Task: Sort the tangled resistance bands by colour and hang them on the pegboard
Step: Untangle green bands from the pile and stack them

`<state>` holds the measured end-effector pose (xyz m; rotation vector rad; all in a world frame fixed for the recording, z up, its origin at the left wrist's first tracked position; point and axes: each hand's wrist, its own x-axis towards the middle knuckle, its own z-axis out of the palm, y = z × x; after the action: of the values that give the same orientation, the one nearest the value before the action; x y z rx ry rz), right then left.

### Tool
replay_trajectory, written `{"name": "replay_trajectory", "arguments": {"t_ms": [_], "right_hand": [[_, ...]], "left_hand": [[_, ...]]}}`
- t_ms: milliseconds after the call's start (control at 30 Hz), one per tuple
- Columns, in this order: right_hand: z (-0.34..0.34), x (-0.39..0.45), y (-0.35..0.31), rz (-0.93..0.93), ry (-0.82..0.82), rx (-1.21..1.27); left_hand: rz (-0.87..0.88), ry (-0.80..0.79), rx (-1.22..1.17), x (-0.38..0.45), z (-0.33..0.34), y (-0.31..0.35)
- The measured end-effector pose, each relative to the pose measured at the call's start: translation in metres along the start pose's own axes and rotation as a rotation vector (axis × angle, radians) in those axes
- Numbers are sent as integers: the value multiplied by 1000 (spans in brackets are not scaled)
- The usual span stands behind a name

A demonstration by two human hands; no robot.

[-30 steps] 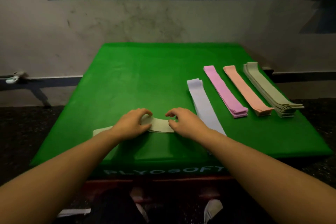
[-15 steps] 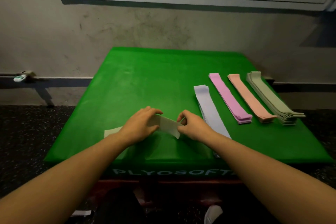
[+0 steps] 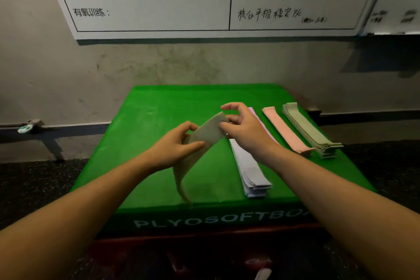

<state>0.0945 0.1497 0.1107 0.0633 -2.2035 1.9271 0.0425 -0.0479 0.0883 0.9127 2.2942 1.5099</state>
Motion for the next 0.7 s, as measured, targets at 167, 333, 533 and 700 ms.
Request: {"name": "replay_trajectory", "arguments": {"t_ms": [167, 333, 533, 700], "right_hand": [[-18, -9, -32, -130, 13, 22], [-49, -24, -31, -19, 172, 127], [-96, -45, 7, 93, 22, 38], [-148, -46, 32, 66, 101, -43]], "left_hand": [[12, -35, -164, 6, 24, 60], [6, 66, -327, 30, 59, 103], [-106, 97, -751, 92, 100, 138], [-168, 105, -867, 160, 142, 154]]}}
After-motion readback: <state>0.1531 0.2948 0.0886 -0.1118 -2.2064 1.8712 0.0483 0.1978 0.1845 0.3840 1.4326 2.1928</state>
